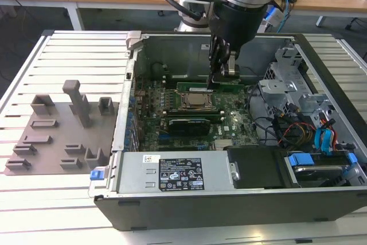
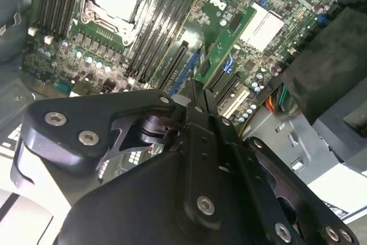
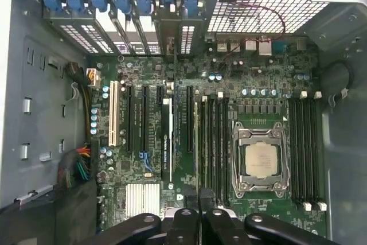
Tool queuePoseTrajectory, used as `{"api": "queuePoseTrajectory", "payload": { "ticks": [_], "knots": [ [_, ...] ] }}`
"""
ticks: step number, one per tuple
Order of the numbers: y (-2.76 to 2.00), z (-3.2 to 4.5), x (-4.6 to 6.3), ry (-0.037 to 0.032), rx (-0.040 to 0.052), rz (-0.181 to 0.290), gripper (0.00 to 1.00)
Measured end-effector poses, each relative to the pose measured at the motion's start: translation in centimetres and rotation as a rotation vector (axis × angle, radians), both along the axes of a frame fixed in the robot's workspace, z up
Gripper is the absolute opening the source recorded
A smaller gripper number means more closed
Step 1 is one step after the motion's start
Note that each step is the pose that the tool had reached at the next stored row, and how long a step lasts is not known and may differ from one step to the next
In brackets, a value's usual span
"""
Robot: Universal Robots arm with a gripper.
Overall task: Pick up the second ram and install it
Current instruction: 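Pick up the second ram and move it above second insertion slot, then insert the second ram into the second slot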
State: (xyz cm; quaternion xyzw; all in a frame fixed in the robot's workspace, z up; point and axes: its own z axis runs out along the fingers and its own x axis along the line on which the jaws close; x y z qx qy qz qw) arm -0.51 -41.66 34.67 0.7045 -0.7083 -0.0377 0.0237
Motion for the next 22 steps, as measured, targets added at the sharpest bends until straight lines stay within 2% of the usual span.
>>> {"api": "queuePoseTrajectory", "payload": {
  "ticks": [1,2,4,8,12,14,19,22],
  "knots": [
    [0.0,-0.01,0.0,-0.0266,0.0004,0.0,0.13],
    [0.0,-0.01,0.0,-0.0486,0.0002,0.0,0.13],
    [0.0,-0.02,0.0,-0.0808,0.0004,0.0,0.13],
    [0.0,-0.01,0.0,-0.0868,0.0001,0.0,0.13],
    [0.0,-0.01,-0.1,-0.0966,0.0001,0.0,0.13],
    [0.0,-0.03,-0.1,-0.1041,-0.0001,0.0,0.13],
    [0.0,-0.49,-0.1,-0.1041,-0.0026,-0.004,0.13],
    [0.0,-1.24,-0.1,-0.1038,-0.0027,-0.004,0.13]
  ]
}}
